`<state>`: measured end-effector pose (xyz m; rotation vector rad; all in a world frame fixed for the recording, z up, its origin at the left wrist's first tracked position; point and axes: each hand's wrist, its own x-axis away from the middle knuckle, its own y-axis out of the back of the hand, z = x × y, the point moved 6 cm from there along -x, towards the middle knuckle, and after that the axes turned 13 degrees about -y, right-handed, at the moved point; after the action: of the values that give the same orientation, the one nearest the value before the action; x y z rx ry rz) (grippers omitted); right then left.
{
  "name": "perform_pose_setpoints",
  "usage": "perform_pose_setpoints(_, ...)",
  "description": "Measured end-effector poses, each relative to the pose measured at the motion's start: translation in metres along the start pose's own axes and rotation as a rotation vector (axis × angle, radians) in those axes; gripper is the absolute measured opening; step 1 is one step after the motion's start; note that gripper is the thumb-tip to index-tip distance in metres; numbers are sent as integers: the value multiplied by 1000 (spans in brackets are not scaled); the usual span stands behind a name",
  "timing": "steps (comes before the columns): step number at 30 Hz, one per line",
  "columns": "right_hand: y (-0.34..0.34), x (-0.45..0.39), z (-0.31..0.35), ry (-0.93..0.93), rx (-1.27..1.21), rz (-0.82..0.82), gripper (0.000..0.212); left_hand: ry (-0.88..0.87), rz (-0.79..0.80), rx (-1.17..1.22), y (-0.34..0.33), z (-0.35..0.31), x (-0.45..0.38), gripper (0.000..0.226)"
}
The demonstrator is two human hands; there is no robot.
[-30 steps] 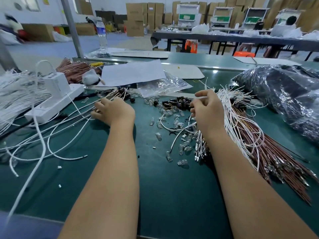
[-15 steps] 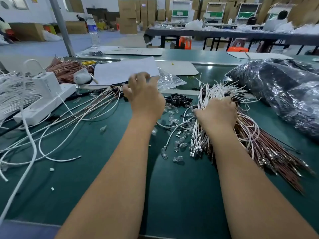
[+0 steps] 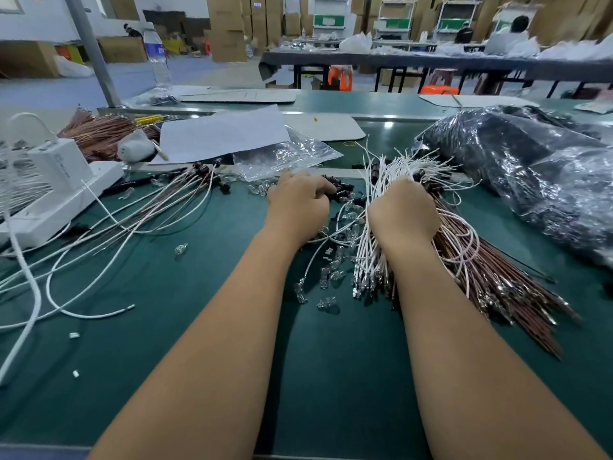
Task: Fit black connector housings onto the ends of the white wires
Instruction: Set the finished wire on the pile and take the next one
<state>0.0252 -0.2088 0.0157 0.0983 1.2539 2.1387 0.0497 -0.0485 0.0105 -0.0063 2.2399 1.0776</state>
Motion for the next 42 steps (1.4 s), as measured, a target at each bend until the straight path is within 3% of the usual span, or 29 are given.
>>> perform_pose_setpoints(3, 8, -1, -2, -15, -151, -111, 16, -51, -101, 55, 6, -4, 0, 41)
perform_pose_setpoints(6, 12, -1, 0, 14, -328, -157, 8, -119, -188, 107, 12, -9, 2, 46)
perform_pose_setpoints(11, 10, 17, 29, 369, -359, -97, 10, -241, -282, -144, 24, -24, 0, 66)
perform_pose_setpoints(15, 15, 31, 42, 580, -256, -172, 12, -322, -212, -290, 24, -30, -3, 43)
perform_pose_setpoints(17, 20, 31, 41, 571, -206, -275, 16, -310, -172, -240, 25, -24, -2, 31)
perform_pose_setpoints(22, 40, 18, 19, 264, -197, -505, 29, -210, -143, -20, 30, 2, 0, 25)
perform_pose_setpoints(24, 42, 20, 20, 278, -199, -505, 35, -240, -156, -9, 31, -2, 0, 24)
perform_pose_setpoints(26, 35, 24, 32, 405, -136, -432, 41, -265, -141, 12, 28, -8, -1, 21)
perform_pose_setpoints(29, 14, 32, 51, 582, 45, -272, 32, -278, -132, 45, 26, -12, -1, 19)
perform_pose_setpoints(32, 4, 37, 55, 590, 65, -197, 25, -209, -186, 77, 33, -4, 0, 18)
perform_pose_setpoints(38, 16, 36, 49, 428, 21, -284, 25, 42, -402, 95, 55, 34, 11, 23)
perform_pose_setpoints(40, 16, 35, 46, 401, 28, -293, 28, 169, -398, 7, 59, 53, 14, 18)
perform_pose_setpoints(42, 12, 33, 44, 392, 13, -256, 31, 227, -289, -36, 51, 63, 13, 22)
